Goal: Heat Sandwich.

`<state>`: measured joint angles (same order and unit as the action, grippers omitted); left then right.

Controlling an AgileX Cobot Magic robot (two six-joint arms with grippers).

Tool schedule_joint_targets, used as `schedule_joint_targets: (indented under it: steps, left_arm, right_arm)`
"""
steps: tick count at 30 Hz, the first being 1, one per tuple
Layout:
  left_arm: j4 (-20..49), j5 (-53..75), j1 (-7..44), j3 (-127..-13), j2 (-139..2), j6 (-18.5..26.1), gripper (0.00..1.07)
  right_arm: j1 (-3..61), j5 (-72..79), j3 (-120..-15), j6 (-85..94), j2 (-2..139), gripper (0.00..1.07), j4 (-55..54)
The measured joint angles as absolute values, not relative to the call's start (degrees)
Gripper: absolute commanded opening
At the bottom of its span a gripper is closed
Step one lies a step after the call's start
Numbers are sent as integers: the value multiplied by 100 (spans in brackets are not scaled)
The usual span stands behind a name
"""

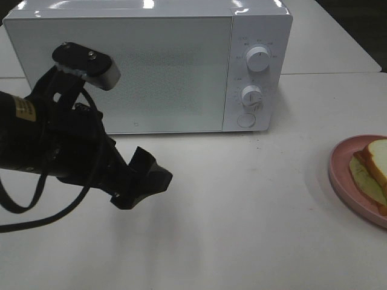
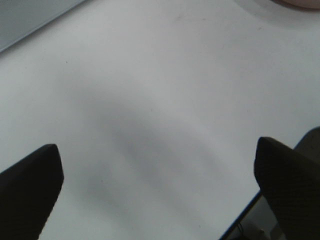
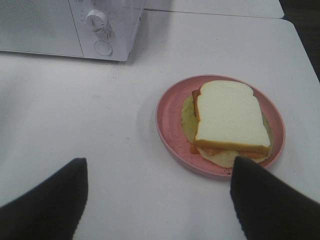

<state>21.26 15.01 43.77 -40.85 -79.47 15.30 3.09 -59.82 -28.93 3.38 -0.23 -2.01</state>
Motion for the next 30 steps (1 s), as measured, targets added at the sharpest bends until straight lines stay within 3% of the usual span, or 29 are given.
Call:
schedule_joint_targets:
  steps: [4,6,7,10,13,14,16,19,22,30]
  left_arm:
    - [2000,2326,3684,-4085,-7809,1180,102]
    - [1977,2447,3529,-4085,-7764,1163,102]
    - [1879,2716,3157,-4085,-7632,1152,102]
    - [1799,2962,2773,-4085,-7500,1134,102]
    - [1627,3552,2040,-4085,-7208,1117,102]
    - [1627,3552,2040,-4085,-7208,1117,102]
    - [1524,3994,1415,-4085,-6921,1112,102]
    - [1461,4263,1066,-4085,-6738,1112,102]
    - [1341,4807,384,-4085,-6343,1106,102]
    - [1215,5311,-516,-3873,-5174,1083,102]
  right_arm:
    - [309,-5982,-2893,338,-23,76,-201]
    - [309,-5982,-2893,338,-23,76,-201]
    - [309,-5982,-2893,338,-23,76,-201]
    - [309,-5982,-2893,338,-23,76,-201]
    - [309,-5982,-2893,338,-23,76,-201]
    - [309,-5982,-2893,338,-23,76,-201]
    - [309,-5982,-2893,338,-23,76,-201]
    - [309,-5982,-2893,338,-23,76,-201]
    - [309,-5982,-2893,338,-23,76,-201]
    - [309,-5982,-2893,338,-23,76,-201]
